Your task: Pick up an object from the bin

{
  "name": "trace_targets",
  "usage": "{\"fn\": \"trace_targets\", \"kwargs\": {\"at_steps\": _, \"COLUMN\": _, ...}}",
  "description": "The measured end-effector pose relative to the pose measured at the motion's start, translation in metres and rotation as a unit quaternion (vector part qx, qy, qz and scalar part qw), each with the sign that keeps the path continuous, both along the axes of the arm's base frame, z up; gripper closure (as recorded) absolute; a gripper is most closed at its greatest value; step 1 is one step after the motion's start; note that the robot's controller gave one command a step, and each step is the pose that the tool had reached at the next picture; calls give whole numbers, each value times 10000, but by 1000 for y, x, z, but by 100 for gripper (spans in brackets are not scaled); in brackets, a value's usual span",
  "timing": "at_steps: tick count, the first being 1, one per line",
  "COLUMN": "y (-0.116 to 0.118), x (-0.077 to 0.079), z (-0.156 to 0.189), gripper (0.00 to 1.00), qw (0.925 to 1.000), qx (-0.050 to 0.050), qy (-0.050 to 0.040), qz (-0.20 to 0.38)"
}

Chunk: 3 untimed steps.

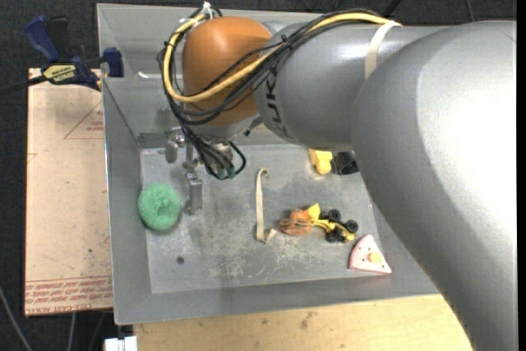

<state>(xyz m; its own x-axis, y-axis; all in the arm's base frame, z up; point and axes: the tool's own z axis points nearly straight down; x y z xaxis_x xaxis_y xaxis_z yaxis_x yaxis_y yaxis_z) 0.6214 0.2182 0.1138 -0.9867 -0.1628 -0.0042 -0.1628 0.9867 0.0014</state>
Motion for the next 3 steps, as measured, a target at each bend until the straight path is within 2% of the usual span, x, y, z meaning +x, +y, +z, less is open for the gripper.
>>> {"fn": "trace_targets", "kwargs": {"at_steps": 1, "y": -1, "x": -4, "z": -44, "gripper": 0, "qw": 9982, "qx": -5, "qy": 15, "qz": 591}}
{"fn": "trace_targets", "kwargs": {"at_steps": 2, "y": 7, "x": -18, "z": -44, "gripper": 0, "qw": 9999, "qx": -3, "qy": 15, "qz": 103}}
{"fn": "trace_targets", "kwargs": {"at_steps": 3, "y": 18, "x": 2, "z": -44, "gripper": 100, "qw": 9994, "qx": 0, "qy": 6, "qz": 337}}
